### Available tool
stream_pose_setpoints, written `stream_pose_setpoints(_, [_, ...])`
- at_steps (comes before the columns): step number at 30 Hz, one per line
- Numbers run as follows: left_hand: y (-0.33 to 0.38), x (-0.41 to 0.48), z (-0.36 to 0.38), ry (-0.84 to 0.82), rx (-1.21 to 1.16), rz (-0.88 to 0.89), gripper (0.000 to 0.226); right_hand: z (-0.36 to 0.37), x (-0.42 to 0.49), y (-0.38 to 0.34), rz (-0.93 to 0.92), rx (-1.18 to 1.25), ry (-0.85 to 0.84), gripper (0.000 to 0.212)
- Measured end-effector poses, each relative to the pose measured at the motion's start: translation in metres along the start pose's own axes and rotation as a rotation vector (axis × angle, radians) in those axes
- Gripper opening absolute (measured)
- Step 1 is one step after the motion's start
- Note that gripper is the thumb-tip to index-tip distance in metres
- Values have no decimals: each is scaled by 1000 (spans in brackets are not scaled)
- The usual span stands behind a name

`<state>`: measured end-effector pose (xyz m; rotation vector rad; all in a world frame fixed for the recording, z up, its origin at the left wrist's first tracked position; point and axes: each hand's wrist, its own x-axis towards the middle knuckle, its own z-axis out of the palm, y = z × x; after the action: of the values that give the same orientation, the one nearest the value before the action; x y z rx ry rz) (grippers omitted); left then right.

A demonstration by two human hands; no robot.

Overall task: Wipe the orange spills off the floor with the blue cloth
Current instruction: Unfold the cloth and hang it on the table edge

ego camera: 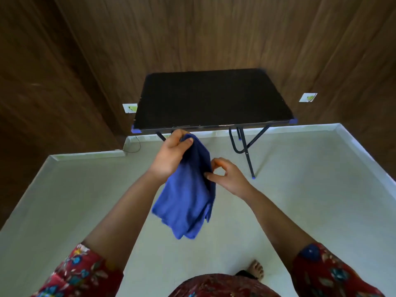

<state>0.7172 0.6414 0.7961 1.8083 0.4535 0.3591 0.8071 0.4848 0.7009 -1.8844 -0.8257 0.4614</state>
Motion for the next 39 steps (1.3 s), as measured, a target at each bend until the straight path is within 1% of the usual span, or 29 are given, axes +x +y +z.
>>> stream_pose_setpoints(1, [-1, 0, 0, 3, -36, -20, 19, 0, -2, 4, -9, -8, -22, 11])
stream_pose_setpoints(2, [-2, -2, -1, 3, -73, -42, 19, 0, -4, 7, -1, -22, -47, 18])
stream_pose_setpoints(3, [-1, -3, -3, 4, -106, -60, 18, 2, -7, 10, 37, -18, -76, 22])
stream_pose_setpoints(5, [1, -6, -8, 27, -186, -75, 12, 7, -12, 12, 180, -16, -153, 16])
stream_pose_setpoints(7, [0, -5, -17, 85, -284, -85, 14, 14, -20, 24, 309, -28, -215, 14])
stream_pose_setpoints(9, [-5, -5, -27, 178, -360, -105, 14, 12, -28, 41, 339, -29, -208, 15])
stream_pose_setpoints(12, [-24, -8, -49, 362, -315, -165, 14, -5, -37, 64, 360, -17, -104, 10])
stream_pose_setpoints(14, [-38, -9, -64, 447, -267, -208, 13, -22, -40, 66, 403, 17, -53, 4])
stream_pose_setpoints(16, [-51, -8, -76, 465, -192, -237, 10, -38, -38, 63, 457, 89, -35, 5])
stream_pose_setpoints(19, [-61, -8, -80, 466, -38, -224, 9, -49, -29, 48, 463, 128, -9, 19])
stream_pose_setpoints(21, [-62, -8, -73, 441, 8, -179, 11, -45, -21, 36, 455, 170, 33, 23])
stream_pose_setpoints(24, [-58, -10, -62, 343, 47, -89, 23, -40, -6, 20, 501, 217, 113, 26])
stream_pose_setpoints(25, [-59, -9, -60, 301, 133, -60, 28, -40, -2, 13, 525, 241, 133, 27])
stream_pose_setpoints(26, [-61, -7, -58, 243, 266, -50, 34, -40, 2, 6, 526, 270, 140, 26])
stream_pose_setpoints(28, [-62, -1, -52, 85, 490, -47, 41, -42, 8, -14, 428, 323, 118, 21])
stream_pose_setpoints(29, [-60, 0, -44, -9, 542, -35, 47, -42, 10, -26, 358, 333, 86, 20])
stream_pose_setpoints(30, [-57, 1, -35, -111, 562, 13, 60, -42, 13, -37, 305, 333, 49, 20])
stream_pose_setpoints(31, [-53, 1, -24, -223, 542, 77, 76, -41, 15, -47, 268, 328, 5, 19])
stream_pose_setpoints(32, [-49, 2, -11, -314, 486, 113, 85, -40, 18, -57, 243, 327, -29, 17])
stream_pose_setpoints(33, [-42, 4, 0, -384, 395, 127, 81, -41, 20, -66, 222, 340, -48, 16])
stream_pose_setpoints(34, [-36, 3, 9, -412, 297, 103, 66, -43, 21, -73, 213, 382, -57, 15])
stream_pose_setpoints(35, [-33, 6, 14, -402, 216, 81, 45, -46, 22, -78, 210, 444, -48, 15])
stream_pose_setpoints(36, [-28, 8, 17, -353, 167, 72, 36, -52, 21, -81, 203, 511, -35, 15])
stream_pose_setpoints(37, [-26, 11, 17, -301, 142, 74, 46, -58, 20, -80, 183, 532, -24, 15])
stream_pose_setpoints(38, [-21, 12, 16, -279, 110, 76, 58, -63, 16, -78, 164, 502, -24, 16])
stream_pose_setpoints(39, [-17, 14, 16, -246, 87, 80, 64, -67, 12, -72, 151, 435, -47, 22])
